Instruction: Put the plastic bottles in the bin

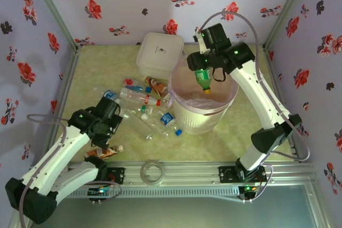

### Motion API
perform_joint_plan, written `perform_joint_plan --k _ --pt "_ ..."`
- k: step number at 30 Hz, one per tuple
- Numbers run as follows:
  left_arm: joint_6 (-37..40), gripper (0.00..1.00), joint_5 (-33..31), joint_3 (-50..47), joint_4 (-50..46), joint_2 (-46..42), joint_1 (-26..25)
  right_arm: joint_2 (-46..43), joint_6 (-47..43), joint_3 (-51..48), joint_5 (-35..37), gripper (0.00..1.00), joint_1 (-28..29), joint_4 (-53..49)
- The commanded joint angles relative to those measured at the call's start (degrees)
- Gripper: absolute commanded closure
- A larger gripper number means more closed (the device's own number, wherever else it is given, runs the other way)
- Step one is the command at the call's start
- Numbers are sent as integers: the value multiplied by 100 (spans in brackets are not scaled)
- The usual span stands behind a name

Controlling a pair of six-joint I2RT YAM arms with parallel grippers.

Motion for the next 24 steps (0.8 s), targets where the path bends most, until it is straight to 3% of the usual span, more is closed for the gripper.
perform_joint_plan --k 1,9,18,24 --pt "-733 11 -156 -135 -426 -2 -142 -354 -69 -537 -117 51 -54 525" --pt "-1369 13 -38 -355 -494 -38 -399 -415 31 -1534 -228 51 -81 695" --pt "-1764 13 37 -472 -533 175 -658 -700 324 -3078 -20 51 -81 1861" --pt "-2064 14 99 -740 -356 182 -782 -546 458 -3564 -123 49 -81 2277"
